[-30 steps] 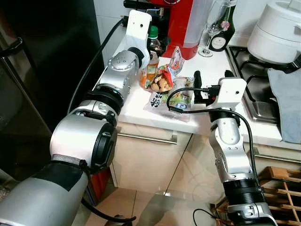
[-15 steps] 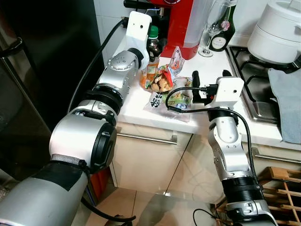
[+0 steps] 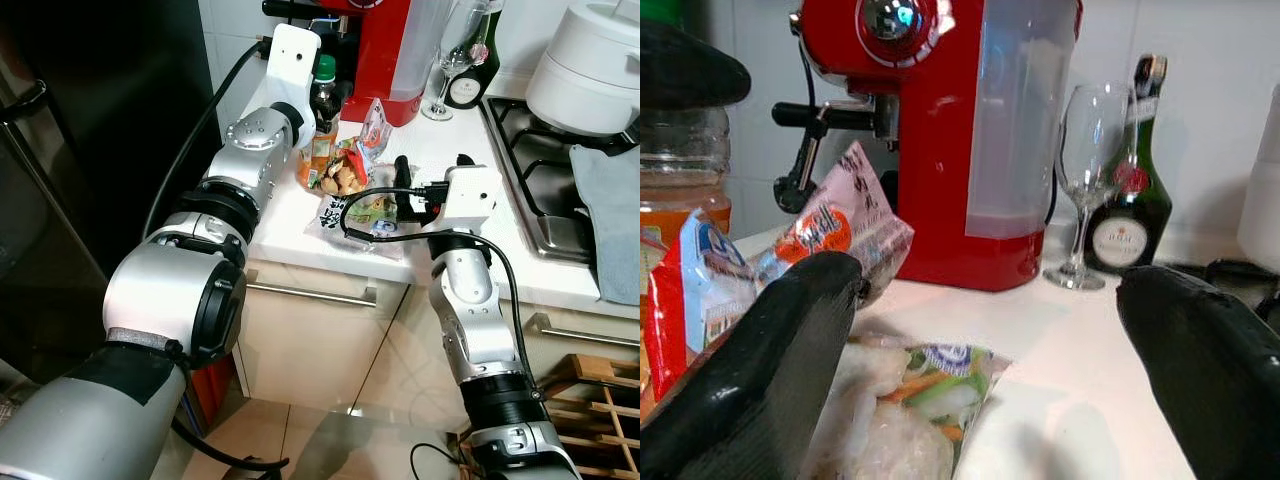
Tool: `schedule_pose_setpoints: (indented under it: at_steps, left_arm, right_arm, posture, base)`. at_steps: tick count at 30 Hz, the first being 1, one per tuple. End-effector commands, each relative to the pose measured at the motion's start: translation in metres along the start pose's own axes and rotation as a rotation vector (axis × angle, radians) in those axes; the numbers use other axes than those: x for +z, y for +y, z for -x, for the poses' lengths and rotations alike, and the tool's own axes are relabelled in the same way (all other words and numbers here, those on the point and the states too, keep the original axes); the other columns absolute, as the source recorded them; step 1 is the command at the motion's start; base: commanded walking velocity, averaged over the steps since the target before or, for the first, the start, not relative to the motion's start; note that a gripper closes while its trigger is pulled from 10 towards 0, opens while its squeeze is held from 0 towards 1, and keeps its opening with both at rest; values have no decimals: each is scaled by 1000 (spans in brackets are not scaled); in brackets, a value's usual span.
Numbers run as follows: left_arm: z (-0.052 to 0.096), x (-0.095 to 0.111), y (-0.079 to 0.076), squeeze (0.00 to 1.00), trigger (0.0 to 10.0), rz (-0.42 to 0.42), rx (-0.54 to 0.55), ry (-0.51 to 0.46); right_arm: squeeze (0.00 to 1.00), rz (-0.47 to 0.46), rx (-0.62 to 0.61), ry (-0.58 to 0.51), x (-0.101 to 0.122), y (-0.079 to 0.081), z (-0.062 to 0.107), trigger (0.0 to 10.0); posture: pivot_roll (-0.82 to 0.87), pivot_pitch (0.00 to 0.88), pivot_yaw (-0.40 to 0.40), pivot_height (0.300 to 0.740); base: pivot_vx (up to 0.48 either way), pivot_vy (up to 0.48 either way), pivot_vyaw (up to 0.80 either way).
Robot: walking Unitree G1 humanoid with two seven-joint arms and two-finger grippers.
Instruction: Restocking fridge
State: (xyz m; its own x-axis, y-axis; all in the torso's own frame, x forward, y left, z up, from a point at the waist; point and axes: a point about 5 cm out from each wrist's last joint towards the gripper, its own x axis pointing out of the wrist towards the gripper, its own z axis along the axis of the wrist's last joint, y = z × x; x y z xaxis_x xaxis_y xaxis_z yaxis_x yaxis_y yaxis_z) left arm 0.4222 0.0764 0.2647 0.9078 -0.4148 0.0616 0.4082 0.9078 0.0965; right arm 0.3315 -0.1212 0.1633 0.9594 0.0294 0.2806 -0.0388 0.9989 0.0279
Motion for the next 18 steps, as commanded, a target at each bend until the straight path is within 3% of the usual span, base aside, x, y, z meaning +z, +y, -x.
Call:
schedule_pose_setpoints:
  at_steps: [1,7,12,13,18]
  left_arm:
    - [3,-7,5,0,0,0,12,27]
    - [5,3,15,0,0,6,48,-36]
    - [10,38,24,0,0,-76,49,-248]
    - [10,38,24,0,0,-76,49,-248]
    - [23,77,26,0,0,-173,36,-485]
  right_arm:
    - [0,-30,-24,13,0,-3,-6,10000]
    - [0,-33,-30,-45,14,-4,-11,10000]
    - [0,-64,-34,-142,37,-6,-14,10000]
    - [0,-64,-34,-142,37,-6,-14,10000]
    - [0,-209,96,-159,53,3,-11,10000]
  posture:
    - [-22,0,0,740]
    - [-31,0,7,740]
    - [-52,0,16,740]
    - [-52,0,16,740]
    - [-43,0,23,740]
  base:
    - [0,0,0]
    - [0,0,0]
    - [0,0,0]
    - [0,0,0]
    - [0,0,0]
